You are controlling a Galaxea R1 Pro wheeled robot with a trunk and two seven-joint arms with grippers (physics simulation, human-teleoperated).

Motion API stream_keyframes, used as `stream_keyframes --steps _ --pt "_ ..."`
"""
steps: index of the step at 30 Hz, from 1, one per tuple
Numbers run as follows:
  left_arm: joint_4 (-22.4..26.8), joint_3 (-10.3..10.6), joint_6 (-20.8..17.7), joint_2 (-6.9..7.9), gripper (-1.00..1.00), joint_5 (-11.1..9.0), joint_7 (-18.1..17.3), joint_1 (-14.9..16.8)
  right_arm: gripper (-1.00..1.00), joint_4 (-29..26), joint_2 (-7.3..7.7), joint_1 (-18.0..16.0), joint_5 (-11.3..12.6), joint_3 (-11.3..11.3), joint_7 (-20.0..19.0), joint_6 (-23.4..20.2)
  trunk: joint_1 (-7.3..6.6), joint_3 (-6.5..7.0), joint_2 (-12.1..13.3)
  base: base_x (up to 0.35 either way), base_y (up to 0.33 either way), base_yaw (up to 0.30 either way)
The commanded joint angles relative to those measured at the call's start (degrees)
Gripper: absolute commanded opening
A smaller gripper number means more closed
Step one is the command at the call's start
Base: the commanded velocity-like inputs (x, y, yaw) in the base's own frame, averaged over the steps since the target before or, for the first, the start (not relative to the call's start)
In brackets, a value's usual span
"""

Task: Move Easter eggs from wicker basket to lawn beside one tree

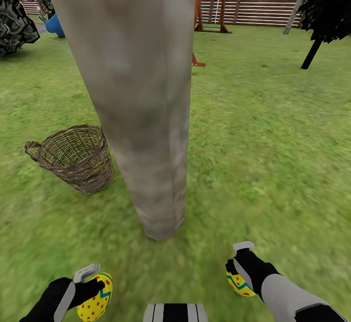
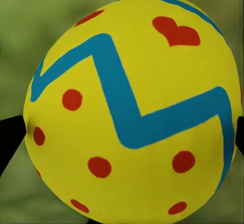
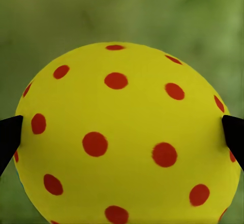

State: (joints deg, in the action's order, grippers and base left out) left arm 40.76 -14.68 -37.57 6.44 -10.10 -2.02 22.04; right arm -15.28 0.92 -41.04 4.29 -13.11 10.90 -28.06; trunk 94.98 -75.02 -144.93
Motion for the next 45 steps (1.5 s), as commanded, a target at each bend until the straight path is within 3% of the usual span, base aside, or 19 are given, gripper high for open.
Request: stream_keyframes --steps 1,19,34,40,45 --pt "0.14 -0.18 -0.30 -0.02 -1.00 -0.09 -0.18 0.02 -1.00 -0.11 0.00 0.00 0.46 -0.42 0.30 -0.33 -0.01 -0.04 -0.02 0.000 0.000 0.000" --pt "0.98 -0.27 -0.21 -0.01 -1.00 -0.09 -0.18 0.02 -1.00 -0.10 -0.04 0.00 0.47 -0.43 0.27 -0.33 0.04 -0.49 -0.04 0.000 0.000 0.000" --pt "0.98 -0.35 -0.23 -0.02 -1.00 -0.09 -0.18 0.02 -1.00 -0.10 -0.13 0.00 0.53 -0.43 0.27 -0.33 0.35 -3.14 -0.20 0.000 0.000 0.000" --pt "0.98 -0.35 -0.22 -0.02 -1.00 -0.09 -0.18 0.02 -1.00 -0.10 -0.13 0.00 0.54 -0.43 0.27 -0.33 0.35 -3.14 -0.20 0.000 0.000 0.000" --pt "0.98 -0.35 -0.23 -0.02 -1.00 -0.09 -0.19 0.02 -1.00 -0.10 -0.13 0.00 0.51 -0.43 0.27 -0.33 0.45 -4.03 -0.26 0.000 0.000 0.000"
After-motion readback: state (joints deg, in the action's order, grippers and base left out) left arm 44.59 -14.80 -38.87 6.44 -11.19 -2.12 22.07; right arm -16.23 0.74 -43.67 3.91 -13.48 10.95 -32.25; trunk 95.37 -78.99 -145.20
